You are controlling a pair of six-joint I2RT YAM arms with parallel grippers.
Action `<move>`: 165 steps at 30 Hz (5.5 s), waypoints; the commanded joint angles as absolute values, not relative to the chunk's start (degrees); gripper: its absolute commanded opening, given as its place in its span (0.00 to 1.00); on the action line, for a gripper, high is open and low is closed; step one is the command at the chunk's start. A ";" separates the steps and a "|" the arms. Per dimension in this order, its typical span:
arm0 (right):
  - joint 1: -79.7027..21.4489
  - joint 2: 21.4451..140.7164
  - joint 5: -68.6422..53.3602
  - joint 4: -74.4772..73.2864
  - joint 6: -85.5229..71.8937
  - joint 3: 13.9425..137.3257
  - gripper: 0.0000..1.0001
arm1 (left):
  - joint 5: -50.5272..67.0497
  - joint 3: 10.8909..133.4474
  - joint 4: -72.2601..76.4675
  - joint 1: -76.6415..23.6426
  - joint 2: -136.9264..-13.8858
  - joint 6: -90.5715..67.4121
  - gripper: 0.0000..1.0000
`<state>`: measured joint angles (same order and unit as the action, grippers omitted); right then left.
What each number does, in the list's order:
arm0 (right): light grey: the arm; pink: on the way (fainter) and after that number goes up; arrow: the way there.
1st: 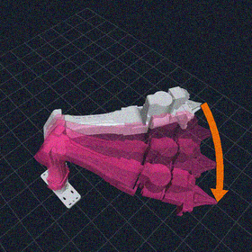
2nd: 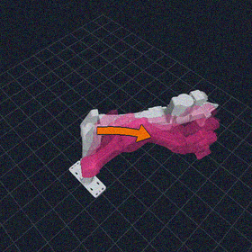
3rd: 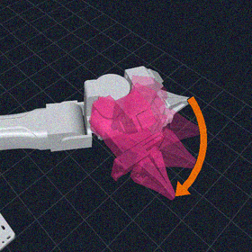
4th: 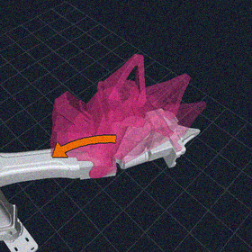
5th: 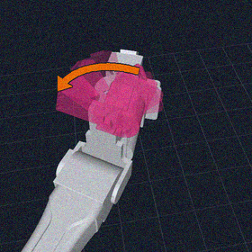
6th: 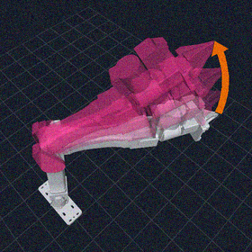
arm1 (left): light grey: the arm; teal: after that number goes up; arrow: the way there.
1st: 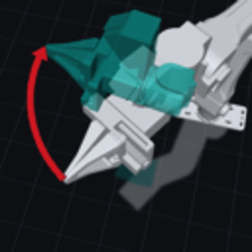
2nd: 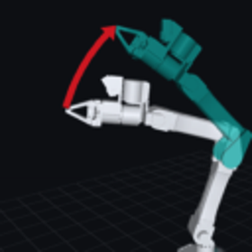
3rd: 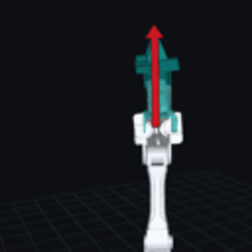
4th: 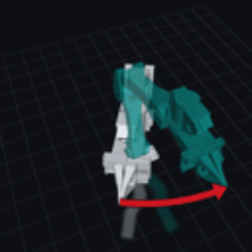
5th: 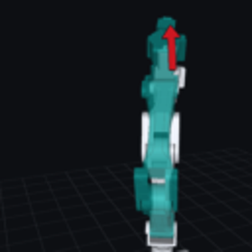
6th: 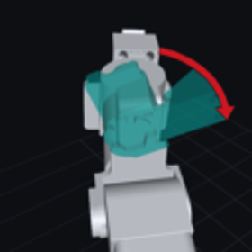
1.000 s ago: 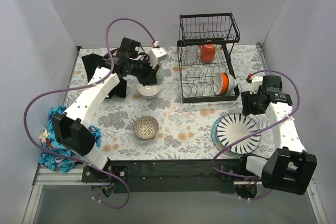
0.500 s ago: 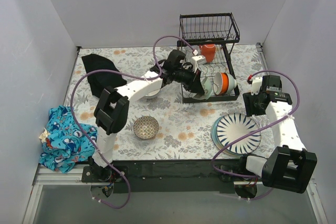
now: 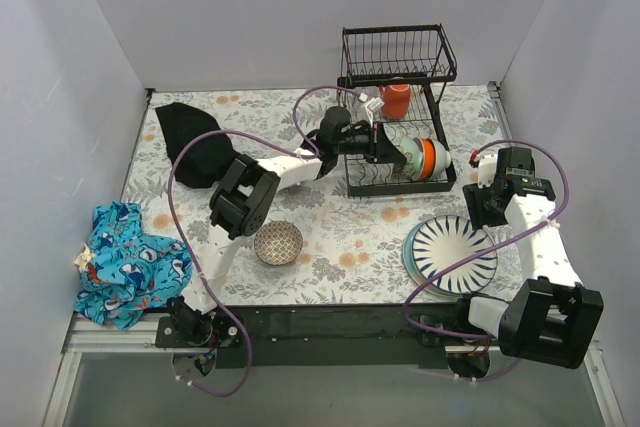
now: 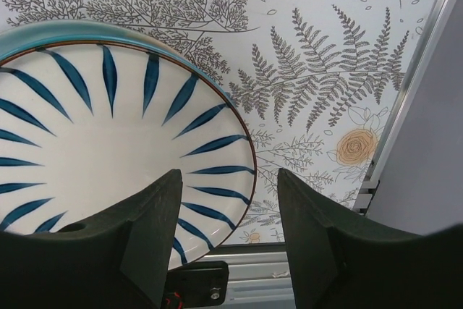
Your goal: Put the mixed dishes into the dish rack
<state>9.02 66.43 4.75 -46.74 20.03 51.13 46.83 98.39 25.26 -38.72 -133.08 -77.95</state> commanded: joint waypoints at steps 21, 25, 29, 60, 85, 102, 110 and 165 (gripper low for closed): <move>9.93 73.04 8.17 -49.92 23.91 56.60 0.63 | 39.22 99.58 61.27 -38.50 -144.84 -113.63 0.00; 9.93 72.69 8.09 -49.92 23.91 56.17 0.63 | 36.13 98.00 58.45 -38.76 -144.06 -117.68 0.25; 10.02 71.72 7.04 -49.92 23.82 55.29 0.63 | 36.12 95.63 57.66 -38.85 -139.94 -114.72 0.50; 9.93 71.02 -7.38 -46.23 18.19 57.66 0.63 | 41.93 52.56 -42.23 -31.90 -65.32 -8.30 0.81; 9.84 66.27 -6.33 -45.53 17.67 54.05 0.64 | 25.58 41.49 -42.27 -38.66 -69.08 7.81 0.71; 9.93 67.85 -4.83 -45.18 17.67 54.75 0.64 | 28.20 53.77 -55.18 -40.17 -74.10 13.79 0.00; 9.93 68.47 -4.48 -45.17 17.58 54.58 0.64 | 40.77 82.25 -45.92 -39.82 -86.55 -1.91 0.00; 9.93 77.25 6.68 -51.33 22.85 61.70 0.63 | 29.18 92.64 43.42 -38.58 -137.81 -124.36 0.00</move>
